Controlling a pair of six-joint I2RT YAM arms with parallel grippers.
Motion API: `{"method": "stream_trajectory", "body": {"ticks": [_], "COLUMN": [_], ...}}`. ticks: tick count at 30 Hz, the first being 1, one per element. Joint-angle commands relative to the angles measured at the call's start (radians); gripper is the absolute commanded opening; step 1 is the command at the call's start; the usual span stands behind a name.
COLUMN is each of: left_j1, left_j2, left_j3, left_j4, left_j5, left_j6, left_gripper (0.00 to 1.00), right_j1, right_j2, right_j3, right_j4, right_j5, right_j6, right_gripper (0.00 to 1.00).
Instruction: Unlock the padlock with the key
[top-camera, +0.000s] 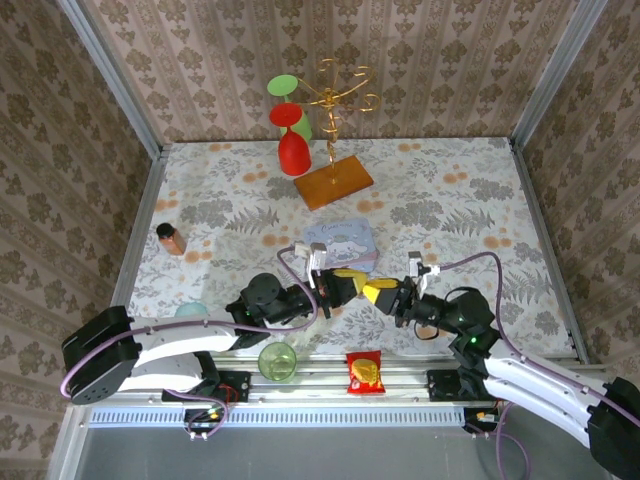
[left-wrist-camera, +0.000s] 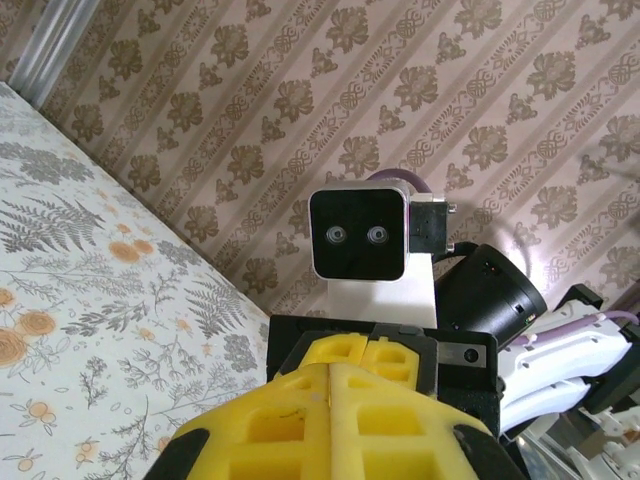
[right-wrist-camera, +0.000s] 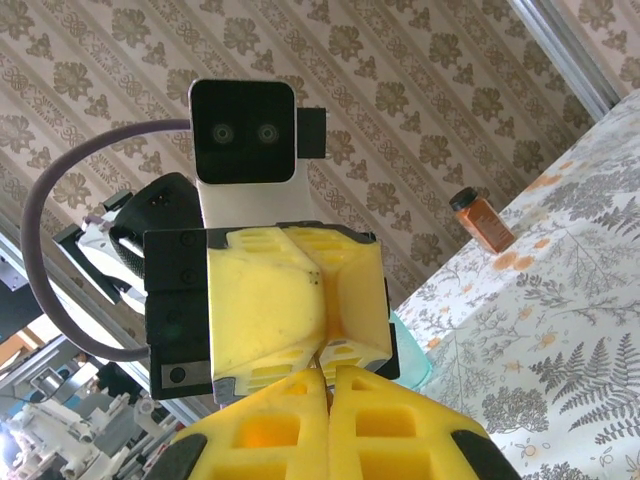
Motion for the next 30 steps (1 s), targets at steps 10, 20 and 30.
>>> {"method": "stream_trajectory", "body": {"ticks": [10, 20, 30], "left_j1": [0.021, 0.054, 0.046], "left_j2": [0.028, -0.163, -0.069], "left_j3": [-0.023, 0.027, 0.079], "left_j4": [0.060, -0.336, -0.685], "left_j5": [-0.046, -0.183, -0.362], "left_j6": [-0.031, 0.032, -0.095], "left_gripper": [0.28, 0.67, 0.94], "right_j1": [0.000, -0.009, -0.177], "right_j2": [-0.067, -0.152, -0.072], "right_j3": [-0.010, -0.007, 0.056], "right_j4": [-0.052, -0.341, -0.742], "right_j5": [0.018, 0.086, 0.189], "right_j6": [-0.032, -0.087, -0.077], "right_gripper": [0.00, 0.00, 0.00]}}
